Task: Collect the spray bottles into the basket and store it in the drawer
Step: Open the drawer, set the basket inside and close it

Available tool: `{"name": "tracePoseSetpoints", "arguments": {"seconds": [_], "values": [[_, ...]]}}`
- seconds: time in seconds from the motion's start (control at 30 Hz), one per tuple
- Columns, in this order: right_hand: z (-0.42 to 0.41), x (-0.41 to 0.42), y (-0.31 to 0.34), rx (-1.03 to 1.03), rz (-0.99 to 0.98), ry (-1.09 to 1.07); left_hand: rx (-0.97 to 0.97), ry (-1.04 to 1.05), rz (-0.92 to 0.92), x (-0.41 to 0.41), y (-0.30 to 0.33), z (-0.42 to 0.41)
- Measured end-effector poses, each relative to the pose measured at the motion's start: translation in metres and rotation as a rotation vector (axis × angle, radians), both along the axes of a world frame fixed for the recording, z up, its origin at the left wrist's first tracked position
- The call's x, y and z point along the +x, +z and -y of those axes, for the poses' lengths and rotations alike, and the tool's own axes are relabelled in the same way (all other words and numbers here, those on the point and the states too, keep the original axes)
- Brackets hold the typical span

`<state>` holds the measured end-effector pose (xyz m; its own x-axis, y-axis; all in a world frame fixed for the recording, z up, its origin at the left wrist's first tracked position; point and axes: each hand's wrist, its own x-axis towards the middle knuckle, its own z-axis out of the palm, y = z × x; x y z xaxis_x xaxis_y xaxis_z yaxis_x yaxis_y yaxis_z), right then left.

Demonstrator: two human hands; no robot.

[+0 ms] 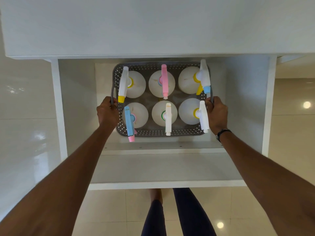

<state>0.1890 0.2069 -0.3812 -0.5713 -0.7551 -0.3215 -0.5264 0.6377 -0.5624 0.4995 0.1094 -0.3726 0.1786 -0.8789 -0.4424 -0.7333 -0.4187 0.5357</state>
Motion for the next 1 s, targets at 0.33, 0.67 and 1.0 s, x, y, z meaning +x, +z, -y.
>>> {"name": "tracePoseSetpoints", "arguments": {"seconds": [0.33, 0.67, 1.0], "values": [[-0.004, 0.006, 0.013, 0.124, 0.031, -0.082, 0.169, -0.01, 0.02, -0.003, 0.016, -0.013], [-0.057, 0.065, 0.114, -0.071, -0.141, -0.34, -0.031, 0.069, -0.077, -0.017, 0.103, -0.084], [-0.133, 0.121, 0.154, -0.244, -0.238, 0.276, -0.237, -0.432, -0.064, -0.031, 0.148, -0.194]]}}
